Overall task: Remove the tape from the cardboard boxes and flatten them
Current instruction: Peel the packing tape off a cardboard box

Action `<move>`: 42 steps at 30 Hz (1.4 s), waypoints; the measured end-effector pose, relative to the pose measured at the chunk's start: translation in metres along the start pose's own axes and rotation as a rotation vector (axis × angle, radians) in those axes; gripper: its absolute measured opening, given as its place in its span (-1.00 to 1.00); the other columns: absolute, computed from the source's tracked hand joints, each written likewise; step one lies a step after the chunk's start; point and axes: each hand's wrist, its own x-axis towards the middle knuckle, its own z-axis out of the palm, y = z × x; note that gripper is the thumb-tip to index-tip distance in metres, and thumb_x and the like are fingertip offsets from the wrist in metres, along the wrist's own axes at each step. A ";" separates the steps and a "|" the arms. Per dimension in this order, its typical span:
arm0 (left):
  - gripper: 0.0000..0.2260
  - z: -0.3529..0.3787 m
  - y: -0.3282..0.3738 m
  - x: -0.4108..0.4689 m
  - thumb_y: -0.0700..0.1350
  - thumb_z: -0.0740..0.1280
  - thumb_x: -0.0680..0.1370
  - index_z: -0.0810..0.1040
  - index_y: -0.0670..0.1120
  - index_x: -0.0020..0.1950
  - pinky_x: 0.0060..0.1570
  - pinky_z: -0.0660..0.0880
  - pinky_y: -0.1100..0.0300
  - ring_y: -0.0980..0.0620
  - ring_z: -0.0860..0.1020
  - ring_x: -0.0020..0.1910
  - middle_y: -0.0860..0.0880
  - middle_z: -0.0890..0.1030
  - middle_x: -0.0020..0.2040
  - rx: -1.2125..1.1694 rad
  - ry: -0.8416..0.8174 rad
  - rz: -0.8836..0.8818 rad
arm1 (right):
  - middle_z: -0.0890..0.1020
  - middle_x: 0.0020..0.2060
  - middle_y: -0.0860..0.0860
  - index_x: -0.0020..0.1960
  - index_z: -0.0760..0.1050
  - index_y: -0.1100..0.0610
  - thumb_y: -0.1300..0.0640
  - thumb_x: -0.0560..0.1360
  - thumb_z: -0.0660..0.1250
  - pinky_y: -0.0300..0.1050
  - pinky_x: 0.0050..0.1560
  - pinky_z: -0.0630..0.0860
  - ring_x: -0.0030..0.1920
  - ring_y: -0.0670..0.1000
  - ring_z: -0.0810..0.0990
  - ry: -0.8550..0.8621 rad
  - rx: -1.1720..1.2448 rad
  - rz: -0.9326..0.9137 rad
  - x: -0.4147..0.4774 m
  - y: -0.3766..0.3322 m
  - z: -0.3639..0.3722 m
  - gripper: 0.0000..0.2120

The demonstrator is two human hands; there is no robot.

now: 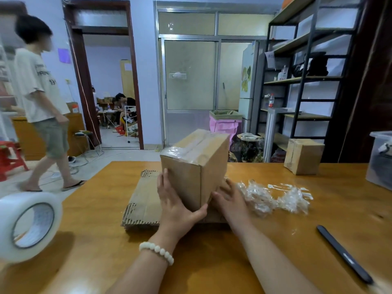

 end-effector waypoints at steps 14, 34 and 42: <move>0.02 0.002 -0.007 0.003 0.22 0.33 0.35 -0.30 0.07 0.56 0.30 0.14 -0.48 0.06 -0.22 0.55 -0.06 -0.13 0.55 0.271 0.015 0.410 | 0.51 0.24 -0.14 0.25 0.49 -0.13 -0.26 0.49 0.25 0.14 0.20 0.49 0.29 -0.03 0.45 0.008 -0.401 -0.751 -0.012 -0.035 -0.020 -0.61; -0.07 -0.001 -0.011 0.007 -0.12 0.37 0.41 -0.22 0.26 0.52 0.48 -0.05 -0.09 0.01 -0.10 0.52 0.06 -0.10 0.54 0.211 -0.076 0.002 | 0.45 -0.29 -0.16 -0.22 0.53 0.09 -0.14 0.55 0.20 -0.44 -0.19 0.33 -0.24 -0.20 0.41 0.142 -0.548 -0.901 0.010 -0.017 0.016 -0.64; -0.62 -0.014 0.005 0.007 -0.38 0.26 0.53 0.45 0.03 0.22 -0.08 0.49 0.43 0.12 0.52 0.09 0.00 0.49 0.15 -0.124 -0.097 -0.226 | 0.54 -0.26 -0.13 -0.27 0.52 0.01 0.10 0.50 0.36 -0.39 -0.17 0.41 -0.20 -0.21 0.51 0.126 -0.366 -0.466 0.010 0.008 0.009 -0.83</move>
